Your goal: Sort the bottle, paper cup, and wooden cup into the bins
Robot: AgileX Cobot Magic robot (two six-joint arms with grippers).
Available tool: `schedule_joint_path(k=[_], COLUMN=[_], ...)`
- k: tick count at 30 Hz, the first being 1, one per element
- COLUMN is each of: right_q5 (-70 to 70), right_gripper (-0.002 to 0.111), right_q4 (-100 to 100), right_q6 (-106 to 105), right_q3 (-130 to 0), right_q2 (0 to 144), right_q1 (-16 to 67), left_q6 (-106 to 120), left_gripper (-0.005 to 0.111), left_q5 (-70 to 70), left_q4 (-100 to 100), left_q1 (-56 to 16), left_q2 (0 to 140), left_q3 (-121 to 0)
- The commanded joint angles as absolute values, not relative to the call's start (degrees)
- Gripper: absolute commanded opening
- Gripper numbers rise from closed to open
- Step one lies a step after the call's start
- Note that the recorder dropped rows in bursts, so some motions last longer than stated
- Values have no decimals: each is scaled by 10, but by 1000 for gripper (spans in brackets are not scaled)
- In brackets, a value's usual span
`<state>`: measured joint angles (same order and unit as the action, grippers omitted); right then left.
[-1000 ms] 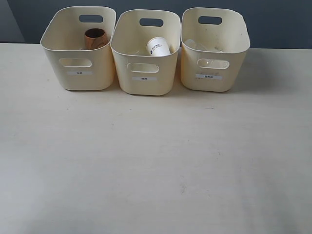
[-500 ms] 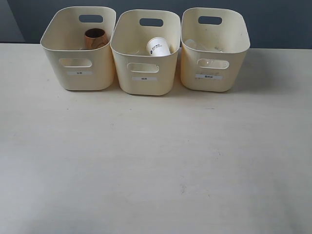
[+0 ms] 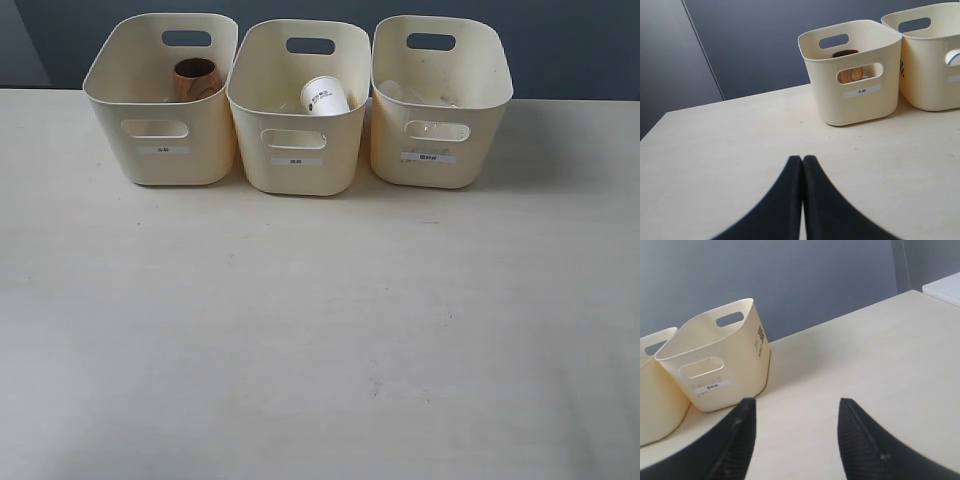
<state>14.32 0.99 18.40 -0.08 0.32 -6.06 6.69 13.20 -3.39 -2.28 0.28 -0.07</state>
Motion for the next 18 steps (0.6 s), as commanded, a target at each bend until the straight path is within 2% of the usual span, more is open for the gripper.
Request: schedule_joint_path(k=[1,7,18], right_q5=[130,123,115], right_gripper=[48,48,48], right_q4=[-47,-127,-137], right_q6=[228,283,275], right_q3=[0,0,0], right_q2=[0,0,0], right_q1=[-62,-62,-62], left_q6=[66,66,66], left_gripper=[0,0,0], left_q5=[129,129,129], left_q4=[-37,-37,-37], left_q1=[-25,-25,-25], left_q2=[0,0,0], left_q3=[0,0,0])
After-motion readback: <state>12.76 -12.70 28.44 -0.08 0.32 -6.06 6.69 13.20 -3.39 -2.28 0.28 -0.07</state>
